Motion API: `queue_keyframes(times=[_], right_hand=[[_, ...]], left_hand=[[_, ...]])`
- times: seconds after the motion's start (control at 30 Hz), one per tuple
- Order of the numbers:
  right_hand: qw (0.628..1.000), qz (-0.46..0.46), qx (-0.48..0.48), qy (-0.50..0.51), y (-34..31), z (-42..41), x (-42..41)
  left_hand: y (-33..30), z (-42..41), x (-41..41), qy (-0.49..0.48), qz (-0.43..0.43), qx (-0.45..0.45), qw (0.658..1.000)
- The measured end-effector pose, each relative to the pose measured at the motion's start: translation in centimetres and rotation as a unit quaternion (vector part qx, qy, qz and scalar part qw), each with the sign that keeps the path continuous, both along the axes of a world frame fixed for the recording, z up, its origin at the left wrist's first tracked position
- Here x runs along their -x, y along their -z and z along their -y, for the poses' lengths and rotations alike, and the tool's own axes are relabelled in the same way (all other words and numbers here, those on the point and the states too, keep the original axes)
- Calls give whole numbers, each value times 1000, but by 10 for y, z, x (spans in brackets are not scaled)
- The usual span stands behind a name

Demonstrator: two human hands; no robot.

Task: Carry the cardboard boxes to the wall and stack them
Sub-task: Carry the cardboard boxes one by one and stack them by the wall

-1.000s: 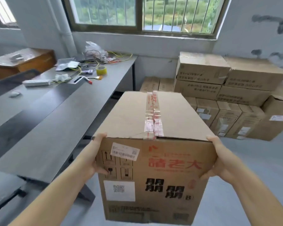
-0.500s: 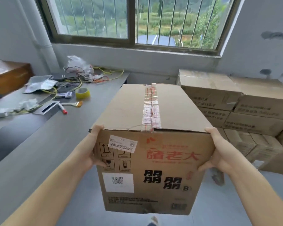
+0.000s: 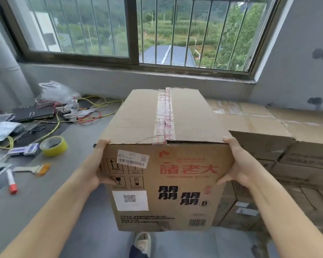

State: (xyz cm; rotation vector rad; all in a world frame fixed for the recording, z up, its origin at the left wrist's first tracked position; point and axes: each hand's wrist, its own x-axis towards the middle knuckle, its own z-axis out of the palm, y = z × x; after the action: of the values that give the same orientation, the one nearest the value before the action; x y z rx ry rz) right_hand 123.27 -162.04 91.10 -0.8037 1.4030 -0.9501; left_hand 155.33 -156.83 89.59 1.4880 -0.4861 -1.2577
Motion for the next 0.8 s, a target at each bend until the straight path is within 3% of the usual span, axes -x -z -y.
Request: queue_keyframes(times=[0.4,0.53,0.63,0.8], right_hand=[[999,-10,-5,50,59,214,-32],[997,3,14,82,108,246,-37],[994,-11,-3,107,151,255,-37],[983,-49,-137,109,190,250,-22]], left_hand=[[54,256,-44,105,-15,-27,994],[108,291,-43,118,-39,-18,992],[148,298,-43,134,-3,-34,990],[163,304,-37,170,20,-95,981]])
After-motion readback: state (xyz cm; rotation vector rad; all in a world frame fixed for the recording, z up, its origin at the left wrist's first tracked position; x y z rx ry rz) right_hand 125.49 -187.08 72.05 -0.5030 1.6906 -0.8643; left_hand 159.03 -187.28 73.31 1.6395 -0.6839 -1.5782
